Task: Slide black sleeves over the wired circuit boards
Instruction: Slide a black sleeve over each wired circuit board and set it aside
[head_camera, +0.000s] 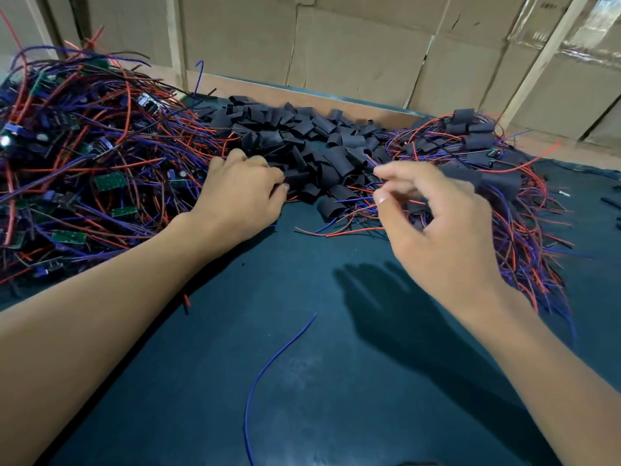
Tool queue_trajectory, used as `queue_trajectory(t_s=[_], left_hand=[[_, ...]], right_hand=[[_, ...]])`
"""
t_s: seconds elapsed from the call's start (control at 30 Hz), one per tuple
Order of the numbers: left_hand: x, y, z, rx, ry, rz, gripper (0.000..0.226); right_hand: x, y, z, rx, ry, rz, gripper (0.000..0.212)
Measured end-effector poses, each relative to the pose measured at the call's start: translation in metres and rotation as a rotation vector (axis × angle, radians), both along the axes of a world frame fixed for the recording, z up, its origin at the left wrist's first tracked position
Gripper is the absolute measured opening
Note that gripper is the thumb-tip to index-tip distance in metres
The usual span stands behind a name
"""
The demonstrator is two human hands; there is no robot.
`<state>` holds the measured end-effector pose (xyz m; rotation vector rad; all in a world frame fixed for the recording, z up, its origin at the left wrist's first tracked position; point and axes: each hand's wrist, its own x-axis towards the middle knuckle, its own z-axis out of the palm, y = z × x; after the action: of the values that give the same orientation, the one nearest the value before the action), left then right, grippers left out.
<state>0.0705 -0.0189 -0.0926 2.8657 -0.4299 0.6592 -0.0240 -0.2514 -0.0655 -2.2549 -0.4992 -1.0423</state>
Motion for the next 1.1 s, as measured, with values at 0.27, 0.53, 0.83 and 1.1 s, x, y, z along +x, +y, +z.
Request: queue_trajectory(t_s=[0.27, 0.53, 0.83, 1.1], left_hand=[[-0.05, -0.022, 0.032, -0.706, 0.3, -0.521, 0.029], [-0.051, -0.02, 0.031, -0.61, 0.549, -0.532, 0.03], [-0.022, 0.032, 0.051, 0.163, 0.165, -0.166, 0.036], [-0.003, 0.043, 0.044, 0.262, 0.401, -0.117, 0.023]], right_hand=[[0.005, -0.006, -0.007, -0.211, 0.189, 0.132, 0.066], [0.005, -0.006, -0.007, -0.276, 0.237, 0.065, 0.045], [0.008, -0.007, -0.01, -0.033, 0.396, -0.04, 0.02], [0.007, -0.007, -0.013, 0.002, 0.403, -0.019, 0.023]])
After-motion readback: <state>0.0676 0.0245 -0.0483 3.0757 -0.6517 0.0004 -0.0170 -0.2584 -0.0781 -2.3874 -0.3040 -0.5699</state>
